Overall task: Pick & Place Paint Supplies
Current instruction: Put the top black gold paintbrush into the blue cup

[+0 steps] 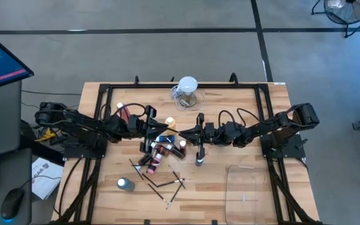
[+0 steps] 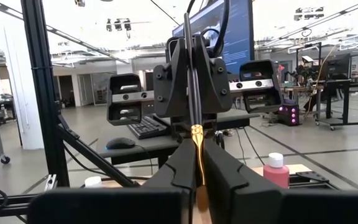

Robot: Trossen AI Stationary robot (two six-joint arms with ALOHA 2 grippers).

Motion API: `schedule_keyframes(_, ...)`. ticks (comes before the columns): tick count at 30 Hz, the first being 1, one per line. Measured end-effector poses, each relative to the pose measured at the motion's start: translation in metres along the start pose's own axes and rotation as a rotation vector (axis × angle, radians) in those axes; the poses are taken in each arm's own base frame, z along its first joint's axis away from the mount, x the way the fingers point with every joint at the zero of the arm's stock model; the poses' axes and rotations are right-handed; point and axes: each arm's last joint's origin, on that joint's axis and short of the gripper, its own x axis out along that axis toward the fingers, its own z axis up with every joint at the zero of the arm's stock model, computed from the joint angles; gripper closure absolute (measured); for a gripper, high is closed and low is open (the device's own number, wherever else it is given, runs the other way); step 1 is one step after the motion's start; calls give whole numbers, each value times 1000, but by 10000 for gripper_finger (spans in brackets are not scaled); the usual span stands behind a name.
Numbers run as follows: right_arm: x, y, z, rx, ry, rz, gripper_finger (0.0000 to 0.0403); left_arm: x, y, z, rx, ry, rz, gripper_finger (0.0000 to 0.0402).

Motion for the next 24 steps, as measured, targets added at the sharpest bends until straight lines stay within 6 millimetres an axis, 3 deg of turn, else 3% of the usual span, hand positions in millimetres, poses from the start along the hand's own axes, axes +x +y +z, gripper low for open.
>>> schedule_keyframes(17, 0, 0, 0, -6, 1, 0, 391, 0, 0, -1, 2, 8, 5, 399)
schedule_keyframes(24, 0, 3, 1, -24, -6, 35, 361, -1, -4, -1, 1, -2, -46, 400)
